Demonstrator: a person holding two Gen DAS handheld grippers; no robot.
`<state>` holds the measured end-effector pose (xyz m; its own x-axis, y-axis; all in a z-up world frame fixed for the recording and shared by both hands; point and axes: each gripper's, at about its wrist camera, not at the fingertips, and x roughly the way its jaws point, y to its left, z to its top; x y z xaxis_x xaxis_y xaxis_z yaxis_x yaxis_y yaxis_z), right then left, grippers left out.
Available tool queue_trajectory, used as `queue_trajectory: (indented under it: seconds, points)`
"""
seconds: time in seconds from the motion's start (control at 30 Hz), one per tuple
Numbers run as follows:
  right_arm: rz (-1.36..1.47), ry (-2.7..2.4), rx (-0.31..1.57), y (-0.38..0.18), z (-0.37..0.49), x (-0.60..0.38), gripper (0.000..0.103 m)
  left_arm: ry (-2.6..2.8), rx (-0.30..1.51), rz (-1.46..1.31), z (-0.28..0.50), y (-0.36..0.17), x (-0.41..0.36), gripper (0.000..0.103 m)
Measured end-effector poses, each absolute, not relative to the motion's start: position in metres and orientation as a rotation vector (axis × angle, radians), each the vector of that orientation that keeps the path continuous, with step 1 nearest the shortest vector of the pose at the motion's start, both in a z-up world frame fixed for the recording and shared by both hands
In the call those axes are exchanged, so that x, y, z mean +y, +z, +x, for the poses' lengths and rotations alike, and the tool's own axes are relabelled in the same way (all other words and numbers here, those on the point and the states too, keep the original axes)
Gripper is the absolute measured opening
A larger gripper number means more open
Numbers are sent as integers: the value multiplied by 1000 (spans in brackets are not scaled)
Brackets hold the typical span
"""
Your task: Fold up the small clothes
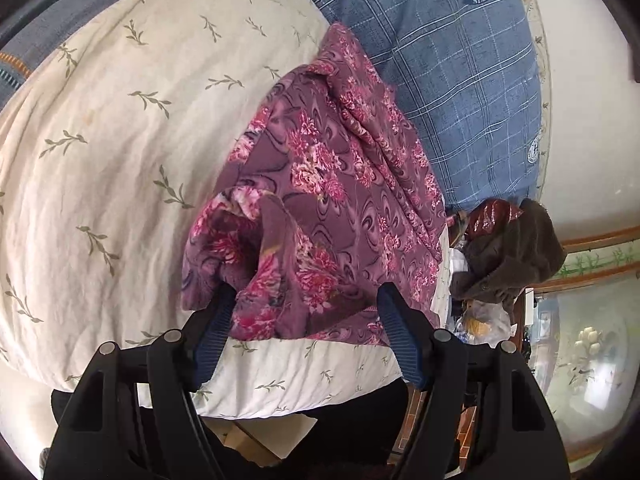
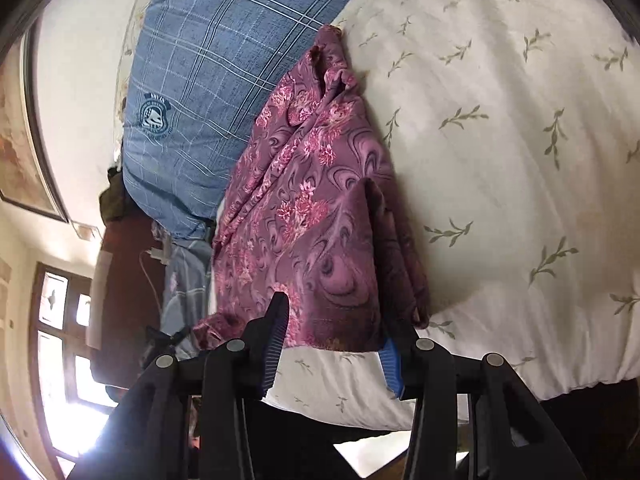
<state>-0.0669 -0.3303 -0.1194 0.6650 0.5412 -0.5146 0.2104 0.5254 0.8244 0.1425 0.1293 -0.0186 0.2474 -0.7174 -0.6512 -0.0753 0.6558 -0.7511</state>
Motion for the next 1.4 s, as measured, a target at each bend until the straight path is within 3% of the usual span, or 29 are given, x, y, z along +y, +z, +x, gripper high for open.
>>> queue_trajectory:
  seconds: [0.07, 0.1, 0.17, 0.33, 0.43, 0.63, 0.67, 0.73, 0.77, 0.8, 1.03, 1.4]
  points:
    - [1043, 238, 847, -120, -65, -330, 37, -491, 1273, -742, 141, -16, 125, 68]
    - [1035, 236, 855, -120, -64, -329, 23, -490, 1283, -731, 139, -15, 123, 58]
    - [991, 245, 861, -116, -64, -324, 10, -507, 1306, -739, 133, -14, 122, 54]
    - [961, 262, 854, -108, -67, -319, 15, -527, 1286, -813, 120, 1, 134, 56]
    - [971, 242, 865, -110, -63, -321, 25, -507, 1254, -824, 124, 11, 138, 70]
    - [1062, 212, 833, -119, -64, -336, 35, -476, 1329, -810, 138, -6, 129, 71]
    - [1060, 212, 826, -119, -64, -337, 35, -463, 1329, -807, 140, -8, 127, 68]
    - [1028, 214, 824, -117, -63, -336, 26, -458, 1318, -786, 141, -5, 123, 37]
    - [1001, 216, 825, -114, -62, -334, 7, -485, 1319, -775, 141, -2, 119, 6]
    - [975, 223, 823, -111, -62, -332, 6, -496, 1320, -770, 140, 1, 117, 3]
    - [896, 311, 612, -48, -57, -336, 6, -547, 1189, -738, 158, 56, 104, 3]
    - [943, 233, 536, -33, 61, -383, 6, -446, 1097, -738, 327, 65, 74, 3]
